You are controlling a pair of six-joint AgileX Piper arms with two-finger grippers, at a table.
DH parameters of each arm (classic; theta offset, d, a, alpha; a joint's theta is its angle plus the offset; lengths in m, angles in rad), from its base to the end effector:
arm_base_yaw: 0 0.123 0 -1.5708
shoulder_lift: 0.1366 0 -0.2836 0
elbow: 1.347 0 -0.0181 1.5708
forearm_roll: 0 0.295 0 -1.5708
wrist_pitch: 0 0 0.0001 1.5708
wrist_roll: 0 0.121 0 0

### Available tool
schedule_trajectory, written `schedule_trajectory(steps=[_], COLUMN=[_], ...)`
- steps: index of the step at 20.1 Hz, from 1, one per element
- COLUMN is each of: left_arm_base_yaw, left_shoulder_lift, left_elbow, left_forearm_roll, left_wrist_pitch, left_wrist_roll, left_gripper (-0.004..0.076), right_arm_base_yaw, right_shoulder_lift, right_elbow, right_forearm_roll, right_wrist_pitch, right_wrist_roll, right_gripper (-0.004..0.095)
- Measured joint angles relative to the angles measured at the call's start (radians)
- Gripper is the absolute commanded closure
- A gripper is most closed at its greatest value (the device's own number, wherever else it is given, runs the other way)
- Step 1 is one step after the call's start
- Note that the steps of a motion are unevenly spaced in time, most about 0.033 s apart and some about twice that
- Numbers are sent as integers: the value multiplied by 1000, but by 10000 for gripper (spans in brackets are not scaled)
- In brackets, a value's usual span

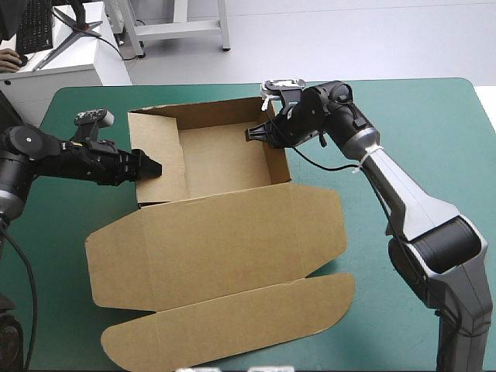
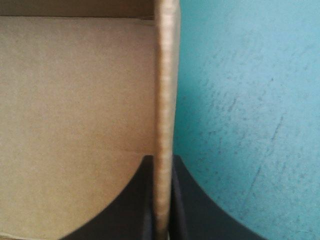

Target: Fold the box

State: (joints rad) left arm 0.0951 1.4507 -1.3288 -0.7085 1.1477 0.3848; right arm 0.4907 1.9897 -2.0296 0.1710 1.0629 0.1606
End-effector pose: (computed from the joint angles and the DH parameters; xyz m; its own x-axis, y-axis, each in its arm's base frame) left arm 0.3520 -0.0386 0.3289 -0.8628 -0.0447 -0.5036 0.2474 0.8313 -0.4977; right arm 0.4426 0.2569 0.3234 -0.8175 -0.1655 -0.5516 -0.3573 0.8970 0.2603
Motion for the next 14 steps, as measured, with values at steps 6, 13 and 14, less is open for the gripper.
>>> schedule_trajectory(steps=[6,13,14], left_arm_base_yaw=[-29,-225,-249], left_shoulder_lift=[0,5,12], left_elbow=[0,1,0], left_forearm_roll=[49,382,422], left_wrist_pitch=[-53,-189,-188], left_wrist_roll=[-64,-311,-365], left_gripper=[513,734,734], right_arm_base_yaw=[0,-1,-1], right_shoulder_lift=[0,0,0], right_elbow=[0,0,0], right_forearm_roll=[1,-73,-89], right_wrist_pitch=[25,81,96], right_wrist_roll=[18,24,26], right_gripper=[908,908,908])
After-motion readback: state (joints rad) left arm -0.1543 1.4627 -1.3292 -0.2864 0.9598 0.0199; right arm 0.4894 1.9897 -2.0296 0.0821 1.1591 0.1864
